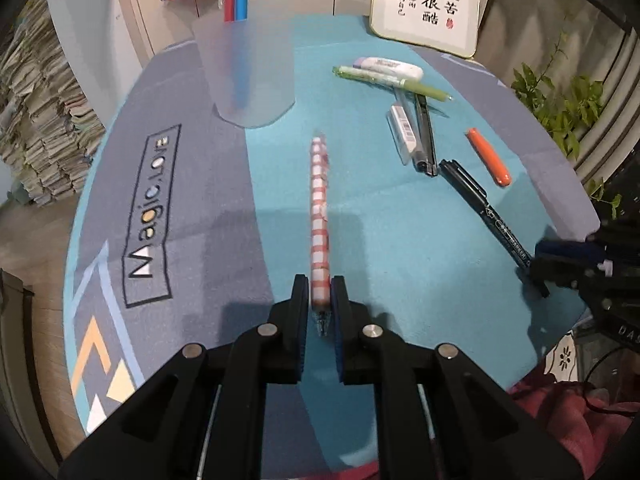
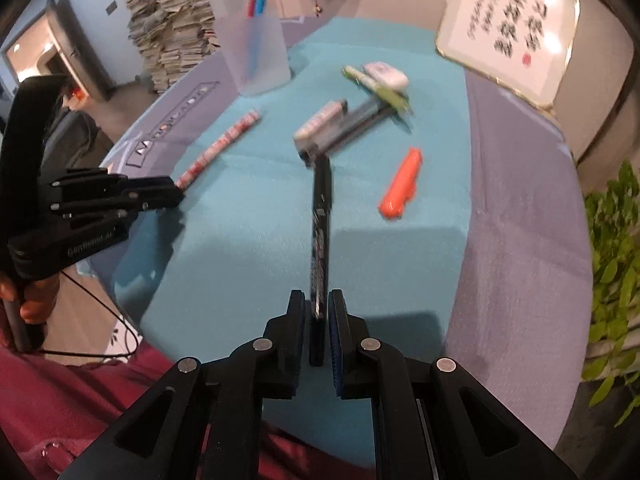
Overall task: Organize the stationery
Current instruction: 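Drop the black marker into the clear cup with the right tool while the left tool holds the pink pen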
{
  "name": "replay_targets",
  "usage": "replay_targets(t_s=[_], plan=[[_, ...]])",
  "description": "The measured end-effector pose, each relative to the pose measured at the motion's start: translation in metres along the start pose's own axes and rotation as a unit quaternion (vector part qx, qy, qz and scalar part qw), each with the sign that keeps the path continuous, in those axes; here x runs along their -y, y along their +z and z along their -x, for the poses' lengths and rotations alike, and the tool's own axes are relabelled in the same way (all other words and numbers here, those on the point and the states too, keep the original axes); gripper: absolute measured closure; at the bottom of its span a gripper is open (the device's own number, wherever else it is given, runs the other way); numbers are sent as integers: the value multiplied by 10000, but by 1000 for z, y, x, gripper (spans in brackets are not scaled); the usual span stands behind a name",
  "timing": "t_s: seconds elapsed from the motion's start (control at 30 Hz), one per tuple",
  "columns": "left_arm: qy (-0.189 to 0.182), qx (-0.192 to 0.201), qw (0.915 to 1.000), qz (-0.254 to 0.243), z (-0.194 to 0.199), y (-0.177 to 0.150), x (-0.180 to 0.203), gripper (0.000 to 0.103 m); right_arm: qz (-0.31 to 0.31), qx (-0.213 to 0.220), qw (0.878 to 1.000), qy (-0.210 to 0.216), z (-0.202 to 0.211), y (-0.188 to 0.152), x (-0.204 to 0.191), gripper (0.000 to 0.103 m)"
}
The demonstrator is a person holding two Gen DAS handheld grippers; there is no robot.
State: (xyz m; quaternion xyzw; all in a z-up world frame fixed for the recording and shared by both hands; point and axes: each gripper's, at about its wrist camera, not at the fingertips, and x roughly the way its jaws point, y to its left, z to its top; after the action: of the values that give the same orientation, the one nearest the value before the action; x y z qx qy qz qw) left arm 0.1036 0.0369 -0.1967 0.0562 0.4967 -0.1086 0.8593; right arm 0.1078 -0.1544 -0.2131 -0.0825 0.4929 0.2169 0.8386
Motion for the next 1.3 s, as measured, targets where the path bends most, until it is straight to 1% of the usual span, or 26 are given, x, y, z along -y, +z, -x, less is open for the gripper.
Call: replay_targets(t_s=[0.03,0.07,0.1,0.13,0.17,0.23,0.33,0.4,0.5,0.6,0.63,0.67,0.7,0.73,0.77,0.8,0.83,0.87,0.93,1.03,1.1,1.3], plan=[[42,56,10000,-1,1,1,0,90,16,78,10000,-11,2,5,-2,92],[55,89,9999,5,0,5,1,83,19,139,9999,-11,2,11,-3,89],[30,132,9999,16,1,7,0,78,36,193,9998,-8,2,16,-4,86],[8,199,9998,48,1,10,0,69,57,246,9997,-22,2,22,-6,75],[8,257,9997,57,1,14,1,63,48,295,9995,-101,-1,30,-6,63],[61,347,9994,25,-1,23,2,62,7,352,9992,-197,-4,39,-5,57],[58,360,9993,-5,-9,36,3,62,-9,263,9996,-85,-15,53,-1,57],[70,318,9995,-39,-16,43,4,62,-74,169,9998,-108,-22,58,2,57],[71,248,9996,-80,-28,55,7,62,-103,43,9999,-6,-32,61,3,57],[58,157,9998,-76,-37,63,7,63,-142,-136,9998,-47,-45,65,8,57],[54,113,9999,-80,-40,66,8,63,-188,-169,9997,-68,-49,66,10,58],[52,57,10000,-63,-44,67,7,63,-194,-101,9997,-91,-48,66,11,63],[19,113,9999,-37,-44,69,6,64,-198,-135,9996,-124,-48,67,12,66],[3,120,9999,-45,-44,70,5,68,-182,-135,9996,-178,-48,68,13,78],[-12,128,9999,-54,-44,71,4,81,-167,-139,9995,-222,-48,69,13,87],[-28,139,9999,-57,-44,72,4,90,-184,-162,9994,-232,-48,69,14,87],[-67,114,9999,-32,-44,73,2,92,-229,-155,9994,-201,-46,68,15,88],[-106,99,9999,4,-44,73,0,92,-287,-130,9993,-181,-43,68,17,88],[-133,166,9997,70,-38,72,-3,92,-328,-18,9993,-167,-35,69,17,88],[-218,426,9987,153,-17,71,-7,92,-375,269,9989,-111,-12,71,16,88],[-264,657,9972,226,0,70,-11,92,-394,533,9977,-136,8,75,14,88],[-377,1383,9877,628,50,58,-33,94,-324,1277,9913,22,58,91,-3,88]])
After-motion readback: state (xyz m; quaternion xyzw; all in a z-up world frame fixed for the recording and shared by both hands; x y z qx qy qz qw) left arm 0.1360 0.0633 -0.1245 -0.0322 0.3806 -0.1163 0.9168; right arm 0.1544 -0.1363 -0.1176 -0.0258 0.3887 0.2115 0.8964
